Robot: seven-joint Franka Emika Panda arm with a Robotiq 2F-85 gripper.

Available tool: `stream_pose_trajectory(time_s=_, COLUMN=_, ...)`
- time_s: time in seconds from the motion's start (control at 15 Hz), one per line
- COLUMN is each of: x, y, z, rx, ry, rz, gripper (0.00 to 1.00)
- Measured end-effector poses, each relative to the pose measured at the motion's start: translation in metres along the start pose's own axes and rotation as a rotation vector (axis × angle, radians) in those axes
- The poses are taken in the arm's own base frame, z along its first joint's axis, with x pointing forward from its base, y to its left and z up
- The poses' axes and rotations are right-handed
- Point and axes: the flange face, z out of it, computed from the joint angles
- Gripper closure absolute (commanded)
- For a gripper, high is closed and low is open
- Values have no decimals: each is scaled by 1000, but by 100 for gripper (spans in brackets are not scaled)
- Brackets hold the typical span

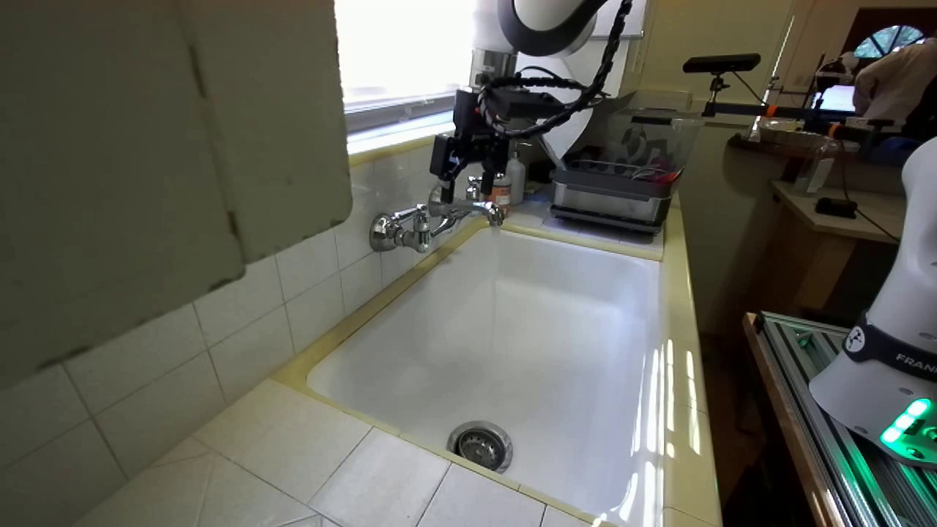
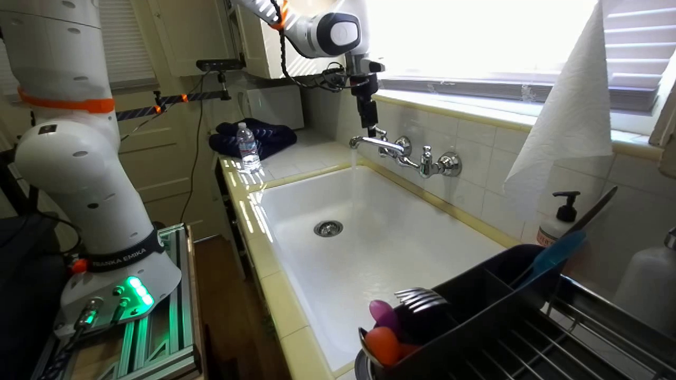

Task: Push the faucet handle on the right forwards then push the faucet to the left.

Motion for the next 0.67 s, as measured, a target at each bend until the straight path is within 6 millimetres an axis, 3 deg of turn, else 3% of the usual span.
stream_pose_trajectory(time_s=0.33, x=-9, y=9, z=-44, rx=-14, ry=21, rz=-53, gripper=0)
stream_pose_trajectory(time_s=0.67, x=-16, y=33, z=-87, rx=-23, ry=48, rz=-66, gripper=0)
